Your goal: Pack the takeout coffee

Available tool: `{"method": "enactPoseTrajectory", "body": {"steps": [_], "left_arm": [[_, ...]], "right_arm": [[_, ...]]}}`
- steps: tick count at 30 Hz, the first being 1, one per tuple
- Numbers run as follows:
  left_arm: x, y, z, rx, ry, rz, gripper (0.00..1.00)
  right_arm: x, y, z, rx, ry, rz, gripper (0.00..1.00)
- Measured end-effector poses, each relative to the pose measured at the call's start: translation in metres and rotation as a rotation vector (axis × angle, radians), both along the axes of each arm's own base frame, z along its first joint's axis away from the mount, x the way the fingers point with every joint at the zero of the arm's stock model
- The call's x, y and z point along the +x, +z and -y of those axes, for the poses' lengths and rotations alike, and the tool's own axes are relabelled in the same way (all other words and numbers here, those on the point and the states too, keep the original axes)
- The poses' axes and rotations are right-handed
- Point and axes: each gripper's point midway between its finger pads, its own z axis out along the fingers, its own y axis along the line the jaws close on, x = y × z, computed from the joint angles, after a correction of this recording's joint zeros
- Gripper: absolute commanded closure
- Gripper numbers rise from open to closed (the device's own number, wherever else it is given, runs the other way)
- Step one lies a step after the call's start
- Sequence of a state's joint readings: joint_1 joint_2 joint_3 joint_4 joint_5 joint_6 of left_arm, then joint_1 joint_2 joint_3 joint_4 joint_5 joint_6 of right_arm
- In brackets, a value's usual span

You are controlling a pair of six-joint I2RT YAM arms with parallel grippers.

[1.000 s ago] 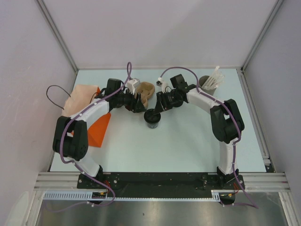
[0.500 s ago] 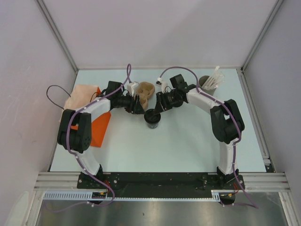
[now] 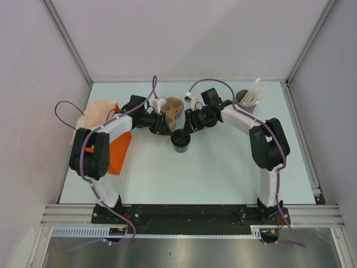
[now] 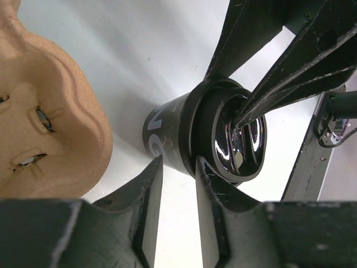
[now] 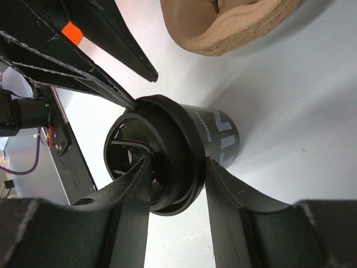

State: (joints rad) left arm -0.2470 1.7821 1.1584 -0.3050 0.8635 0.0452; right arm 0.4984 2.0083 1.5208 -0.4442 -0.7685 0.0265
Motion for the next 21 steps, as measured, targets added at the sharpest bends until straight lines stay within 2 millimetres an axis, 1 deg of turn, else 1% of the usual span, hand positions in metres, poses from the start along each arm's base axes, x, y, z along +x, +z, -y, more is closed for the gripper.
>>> {"method": "enactPoseTrajectory", "body": {"steps": [4,11,16,21], "left_arm": [[-0.001,0.000,0.001,0.018,-0.002,-0.001,0.69],[0.002,0.002,-0.002,0.032,0.012,0.010,0.57],[0.005,0.004,-0.006,0.026,0.024,0.012,0.55],[0.017,0.014,-0.005,0.011,0.033,0.042,0.55]], "right_arm": [[0.000,0.000,0.000,-0.001,0.003,0.005,0.57],[0.000,-0.001,0.000,-0.002,0.018,0.020,0.57],[-0.001,0.000,-0.001,0.002,0.029,0.030,0.58],[-0.001,0.000,-0.002,0.004,0.042,0.042,0.57]]}}
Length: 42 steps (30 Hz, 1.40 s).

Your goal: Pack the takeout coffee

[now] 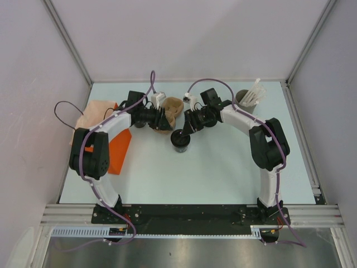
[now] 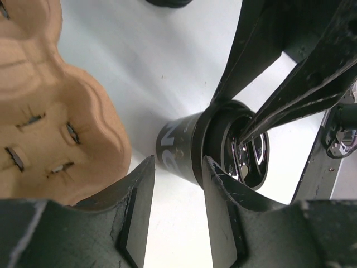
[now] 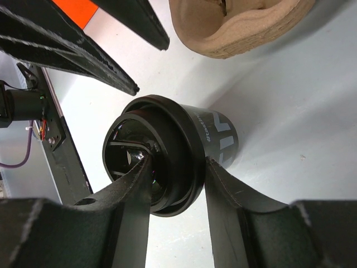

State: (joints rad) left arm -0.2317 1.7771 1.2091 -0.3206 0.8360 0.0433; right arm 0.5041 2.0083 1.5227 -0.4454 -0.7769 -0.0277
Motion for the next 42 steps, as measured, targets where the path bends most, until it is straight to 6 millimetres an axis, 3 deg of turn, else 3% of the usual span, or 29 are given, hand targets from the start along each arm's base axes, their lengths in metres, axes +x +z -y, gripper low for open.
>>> {"method": "enactPoseTrajectory", "body": {"steps": [6,13,21,28,42], "left_arm": [[0.008,0.004,0.005,-0.023,-0.010,0.012,0.55],[-0.001,-0.007,0.015,-0.014,-0.051,-0.018,0.56],[-0.001,-0.007,0.016,-0.002,-0.064,-0.009,0.58],[0.001,-0.009,0.021,0.077,-0.072,0.027,0.66],[0.000,-0.015,0.021,0.234,-0.076,0.146,0.68]], "right_arm": [[0.000,0.000,0.000,0.000,0.003,0.002,0.57],[-0.001,0.000,0.000,-0.003,0.004,0.002,0.57],[-0.002,0.000,0.000,-0.004,0.008,0.002,0.57],[0.000,-0.001,0.000,-0.013,0.000,0.007,0.57],[0.002,-0.002,0.000,-0.029,-0.003,0.026,0.57]]}}
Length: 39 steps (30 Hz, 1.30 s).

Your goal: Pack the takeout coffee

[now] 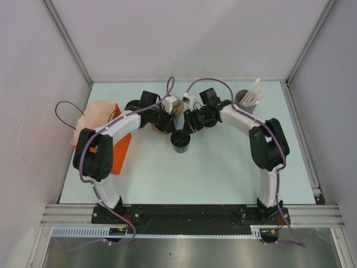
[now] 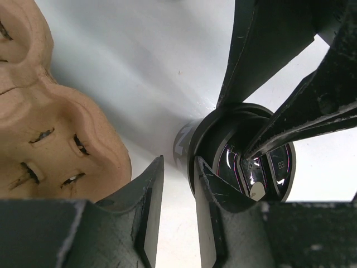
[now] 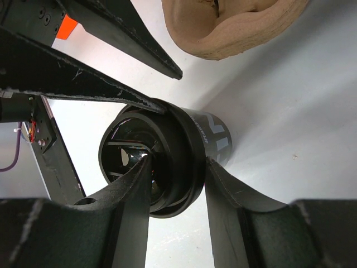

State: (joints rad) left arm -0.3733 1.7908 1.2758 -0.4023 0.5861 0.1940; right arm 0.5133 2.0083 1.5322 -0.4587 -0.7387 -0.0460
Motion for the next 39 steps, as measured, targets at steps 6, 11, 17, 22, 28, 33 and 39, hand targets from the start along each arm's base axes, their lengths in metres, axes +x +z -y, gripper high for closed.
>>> {"method": "enactPoseTrajectory", "body": {"steps": [6,11,17,22,28,33,39], "left_arm": [[0.001,0.003,-0.003,0.005,0.006,0.036,0.52],[0.007,0.005,-0.013,-0.015,0.056,0.009,0.41],[0.011,0.027,-0.015,-0.081,0.075,0.028,0.38],[0.005,0.054,-0.006,-0.168,0.032,0.071,0.37],[-0.011,0.053,0.002,-0.222,-0.028,0.018,0.37],[-0.020,0.030,0.003,-0.217,-0.043,-0.054,0.37],[-0.029,0.005,0.001,-0.196,-0.037,-0.132,0.38]], "right_arm": [[-0.001,0.000,-0.001,0.001,0.003,0.001,0.57],[-0.001,0.001,-0.003,0.006,0.014,0.013,0.58],[-0.002,0.001,-0.005,0.007,0.022,0.021,0.57],[-0.002,0.001,-0.005,0.008,0.022,0.022,0.57],[-0.002,0.001,-0.005,0.008,0.022,0.022,0.57],[-0.002,0.001,-0.005,0.008,0.022,0.022,0.57],[-0.002,0.001,-0.005,0.008,0.022,0.023,0.57]]}}
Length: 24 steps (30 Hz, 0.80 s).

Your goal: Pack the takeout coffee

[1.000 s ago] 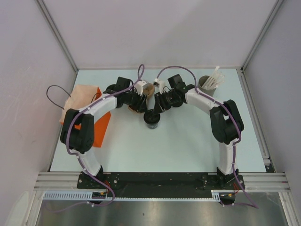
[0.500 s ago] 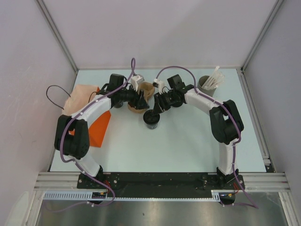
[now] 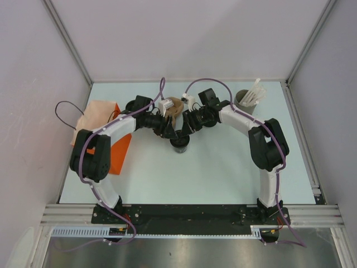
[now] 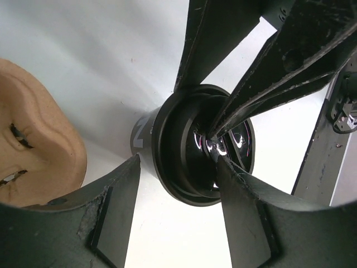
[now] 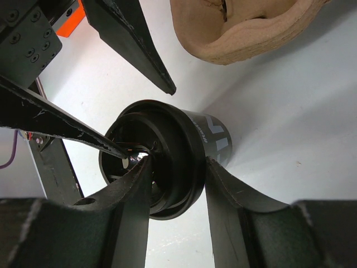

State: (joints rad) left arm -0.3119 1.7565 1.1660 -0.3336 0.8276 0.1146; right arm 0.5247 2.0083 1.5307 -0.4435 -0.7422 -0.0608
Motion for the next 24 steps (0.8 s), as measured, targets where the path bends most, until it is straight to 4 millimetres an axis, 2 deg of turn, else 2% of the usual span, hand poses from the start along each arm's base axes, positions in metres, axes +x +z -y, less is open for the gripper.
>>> {"method": "enactPoseTrajectory", "body": {"steps": [3,15,24], "left_arm": [[-0.0001,0.0003,0.0008,-0.005,-0.004,0.000,0.40],[-0.0020,-0.0017,0.0050,-0.029,-0.012,-0.026,0.60],[-0.0011,-0.0019,0.0076,-0.032,-0.010,-0.028,0.64]], "right_arm": [[0.0000,0.0000,0.0000,0.000,0.000,0.000,0.57],[-0.0005,0.0004,-0.0003,0.003,0.003,-0.001,0.55],[-0.0024,0.0023,0.0010,0.019,0.020,-0.008,0.47]]}}
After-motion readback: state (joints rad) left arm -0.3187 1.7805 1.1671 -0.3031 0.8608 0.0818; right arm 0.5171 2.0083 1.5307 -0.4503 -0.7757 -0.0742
